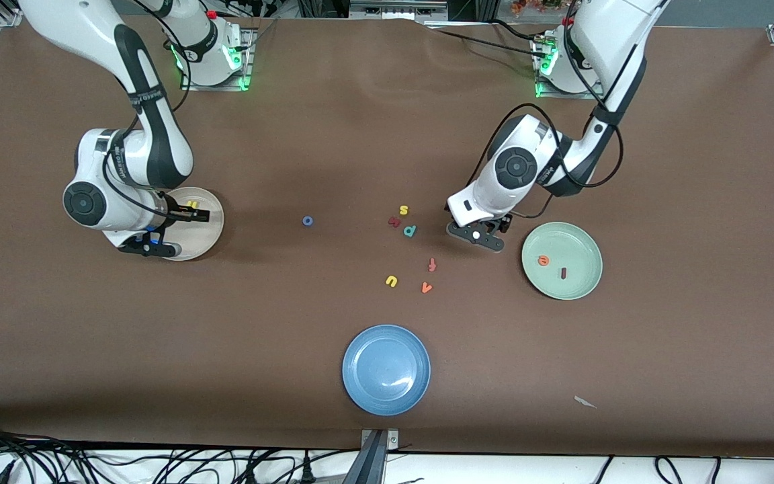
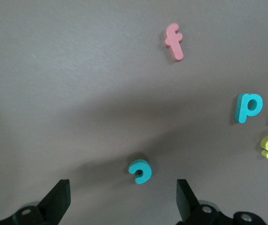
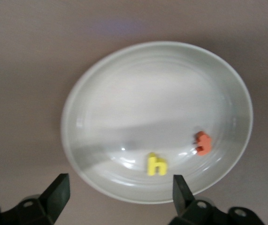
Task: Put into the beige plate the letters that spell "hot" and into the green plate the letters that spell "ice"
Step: 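Grasp the teal c with the left gripper while the right gripper reaches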
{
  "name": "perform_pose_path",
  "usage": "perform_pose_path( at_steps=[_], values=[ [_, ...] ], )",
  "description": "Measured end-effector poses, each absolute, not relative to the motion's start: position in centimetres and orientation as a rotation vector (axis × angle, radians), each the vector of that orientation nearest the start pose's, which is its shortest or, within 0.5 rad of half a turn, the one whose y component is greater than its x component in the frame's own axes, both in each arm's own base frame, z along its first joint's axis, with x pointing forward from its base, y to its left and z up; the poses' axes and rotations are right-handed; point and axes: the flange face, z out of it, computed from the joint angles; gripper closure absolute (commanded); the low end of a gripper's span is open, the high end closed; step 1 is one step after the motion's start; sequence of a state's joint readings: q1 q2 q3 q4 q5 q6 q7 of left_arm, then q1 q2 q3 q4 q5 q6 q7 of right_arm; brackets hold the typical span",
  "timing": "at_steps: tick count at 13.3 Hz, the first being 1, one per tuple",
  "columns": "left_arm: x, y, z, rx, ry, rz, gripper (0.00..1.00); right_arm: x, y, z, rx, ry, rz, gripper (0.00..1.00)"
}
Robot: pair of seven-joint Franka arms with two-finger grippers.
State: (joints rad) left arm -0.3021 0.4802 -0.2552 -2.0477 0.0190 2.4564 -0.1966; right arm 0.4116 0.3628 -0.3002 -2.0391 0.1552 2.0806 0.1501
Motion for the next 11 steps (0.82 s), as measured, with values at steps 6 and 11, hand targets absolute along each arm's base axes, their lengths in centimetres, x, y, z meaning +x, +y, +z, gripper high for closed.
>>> perform_pose_path(
  at_steps=[6,11],
  values=[
    [48.4,-32.3,18.0,-3.107,0.697,0.127,0.37,54.7,22.5,26.9,-3.085,0.424,0.319,0.01],
    [48.2,-32.4,17.1,-3.068,0.758,0.122,0.67,52.5,29.7,21.1,-3.081,0.458,0.203,0.02]
  ],
)
